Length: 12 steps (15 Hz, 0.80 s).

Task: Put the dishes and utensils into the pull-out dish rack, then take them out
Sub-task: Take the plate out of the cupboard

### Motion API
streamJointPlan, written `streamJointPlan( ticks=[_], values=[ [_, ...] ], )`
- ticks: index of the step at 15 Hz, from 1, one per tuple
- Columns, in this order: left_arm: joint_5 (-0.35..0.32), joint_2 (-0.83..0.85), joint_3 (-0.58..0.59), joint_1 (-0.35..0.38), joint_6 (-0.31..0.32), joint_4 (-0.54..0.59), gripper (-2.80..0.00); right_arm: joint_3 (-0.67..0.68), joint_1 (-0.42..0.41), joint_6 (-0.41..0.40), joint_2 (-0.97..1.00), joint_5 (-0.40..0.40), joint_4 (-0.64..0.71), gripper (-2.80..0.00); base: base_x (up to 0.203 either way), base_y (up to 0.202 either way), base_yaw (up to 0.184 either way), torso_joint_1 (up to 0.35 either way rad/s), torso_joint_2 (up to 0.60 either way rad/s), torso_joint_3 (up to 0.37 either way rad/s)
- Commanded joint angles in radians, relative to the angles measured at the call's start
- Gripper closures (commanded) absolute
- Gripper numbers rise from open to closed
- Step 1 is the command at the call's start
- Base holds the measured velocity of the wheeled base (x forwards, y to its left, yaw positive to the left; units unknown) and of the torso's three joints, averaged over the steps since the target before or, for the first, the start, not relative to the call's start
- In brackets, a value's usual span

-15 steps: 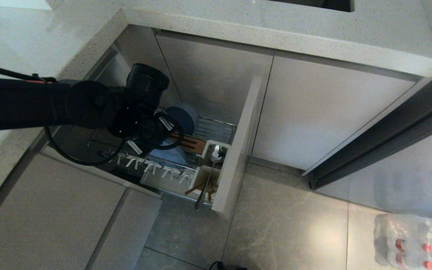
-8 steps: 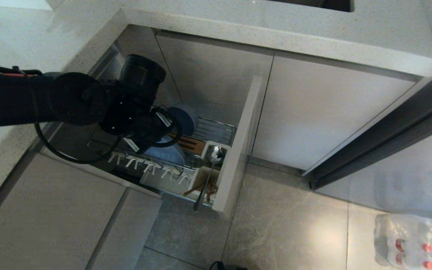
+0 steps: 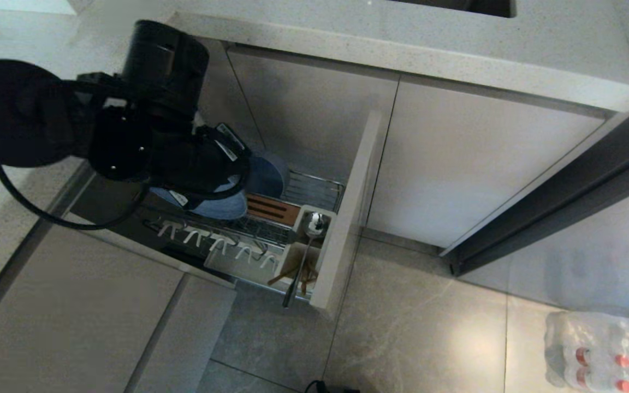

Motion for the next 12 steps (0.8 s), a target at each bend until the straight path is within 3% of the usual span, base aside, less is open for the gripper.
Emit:
streamJointPlan(
  ticks=[1,8,12],
  values=[
    [0.002,-0.074,0.002,-0.034,-0.007,0.001,0.00,0.000,0.000,0.000,0.001,0.000,0.000,0.00,0.000,0.000,0.000,0.000,0.00,0.000],
    [0.000,-0.213,0.048,-0.309,-0.005,0.044,0.00,0.000,0.000,0.000,0.001,0.000,0.000,0.00,0.000,0.000,0.000,0.000,0.00,0.000],
    [0.002,-0.361,0.062,-0.323,0.174,0.042,0.00,0.000,0.000,0.000,0.002,0.000,0.000,0.00,0.000,0.000,0.000,0.000,0.00,0.000]
  ],
)
